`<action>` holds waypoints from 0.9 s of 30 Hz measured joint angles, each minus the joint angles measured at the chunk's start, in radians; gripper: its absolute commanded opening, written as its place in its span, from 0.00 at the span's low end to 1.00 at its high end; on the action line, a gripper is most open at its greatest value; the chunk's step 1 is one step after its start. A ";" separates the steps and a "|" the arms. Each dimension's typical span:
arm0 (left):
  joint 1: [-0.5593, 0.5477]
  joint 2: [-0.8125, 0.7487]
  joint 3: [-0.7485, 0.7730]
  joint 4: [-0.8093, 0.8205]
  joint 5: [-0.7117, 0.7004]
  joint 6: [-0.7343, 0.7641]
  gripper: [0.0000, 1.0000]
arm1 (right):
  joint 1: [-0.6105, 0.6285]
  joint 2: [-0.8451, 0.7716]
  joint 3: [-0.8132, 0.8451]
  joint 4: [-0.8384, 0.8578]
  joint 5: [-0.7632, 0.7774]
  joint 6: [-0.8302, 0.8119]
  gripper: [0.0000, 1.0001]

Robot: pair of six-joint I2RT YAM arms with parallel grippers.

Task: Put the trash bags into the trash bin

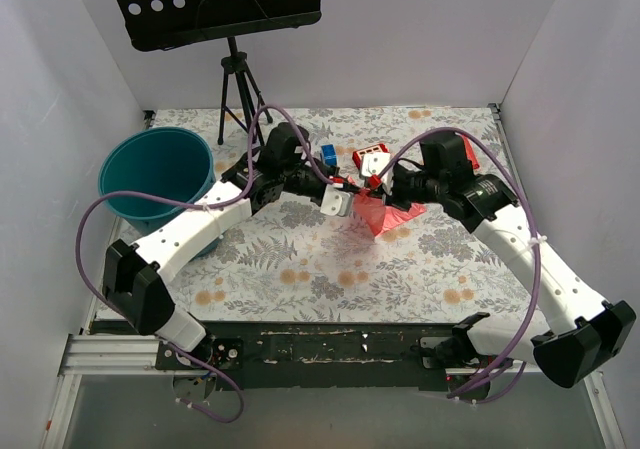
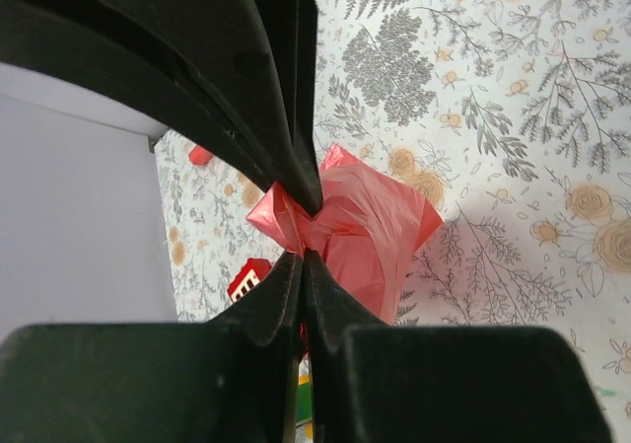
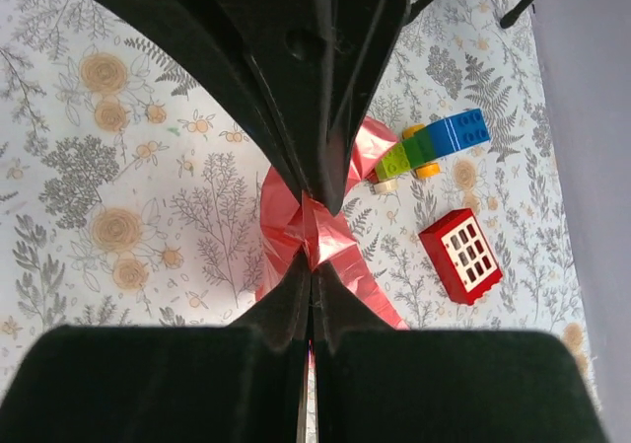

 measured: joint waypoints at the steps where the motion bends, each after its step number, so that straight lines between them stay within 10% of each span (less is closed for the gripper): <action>1: -0.005 -0.014 -0.021 0.032 -0.013 -0.031 0.00 | -0.003 -0.014 -0.013 0.016 0.004 0.029 0.02; 9: 0.008 -0.123 -0.122 0.145 -0.127 -0.181 0.00 | -0.019 -0.046 -0.016 0.023 -0.076 0.216 0.36; 27: 0.011 -0.220 -0.314 0.271 -0.214 0.036 0.00 | -0.163 0.284 0.217 -0.032 -0.469 0.459 0.42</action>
